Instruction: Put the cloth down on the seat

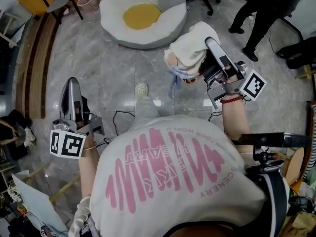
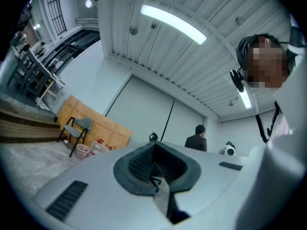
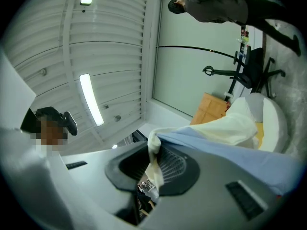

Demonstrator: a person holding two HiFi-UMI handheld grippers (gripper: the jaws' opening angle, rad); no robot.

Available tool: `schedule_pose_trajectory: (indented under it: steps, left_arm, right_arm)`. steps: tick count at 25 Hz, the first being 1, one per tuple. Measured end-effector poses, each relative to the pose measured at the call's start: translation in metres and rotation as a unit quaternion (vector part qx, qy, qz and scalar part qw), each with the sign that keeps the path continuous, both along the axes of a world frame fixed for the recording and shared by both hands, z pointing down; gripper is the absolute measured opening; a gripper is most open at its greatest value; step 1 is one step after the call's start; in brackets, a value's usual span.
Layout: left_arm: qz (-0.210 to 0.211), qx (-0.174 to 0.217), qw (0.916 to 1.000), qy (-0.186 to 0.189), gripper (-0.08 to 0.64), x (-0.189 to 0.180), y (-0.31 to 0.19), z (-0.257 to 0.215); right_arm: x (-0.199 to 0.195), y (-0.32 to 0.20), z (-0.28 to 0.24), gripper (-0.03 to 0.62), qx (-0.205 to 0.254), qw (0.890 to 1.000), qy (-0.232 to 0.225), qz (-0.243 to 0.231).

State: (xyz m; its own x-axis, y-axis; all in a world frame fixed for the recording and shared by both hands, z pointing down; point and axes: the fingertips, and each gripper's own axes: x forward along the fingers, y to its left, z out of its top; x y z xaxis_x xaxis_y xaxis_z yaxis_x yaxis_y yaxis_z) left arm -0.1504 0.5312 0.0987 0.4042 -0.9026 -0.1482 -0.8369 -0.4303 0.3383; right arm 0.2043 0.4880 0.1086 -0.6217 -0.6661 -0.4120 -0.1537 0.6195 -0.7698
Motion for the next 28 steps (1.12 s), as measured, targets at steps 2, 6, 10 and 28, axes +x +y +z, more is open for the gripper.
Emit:
schedule_pose_trajectory:
  steps: [2,6,10,28]
  left_arm:
    - [-0.006,-0.007,1.0000,0.001,0.011,-0.004,-0.008,0.009]
    - [-0.002,-0.009,0.9998,0.019,0.011,-0.005,-0.053,0.012]
    - [0.002,-0.007,1.0000,0.006,0.011,-0.008,-0.110,0.010]
    - [0.072,0.016,0.9972,0.011,0.011,-0.060,-0.276,-0.040]
  right_arm:
    - [-0.001,-0.005,0.003,0.051,-0.002,1.000,0.004,0.001]
    - [0.000,-0.042,0.004,0.051,-0.005,1.000,0.016,0.003]
    - [-0.008,-0.092,0.004,0.051,-0.005,1.000,0.022,0.008]
    - [-0.061,-0.228,-0.032,0.051,-0.008,0.999,-0.001,0.053]
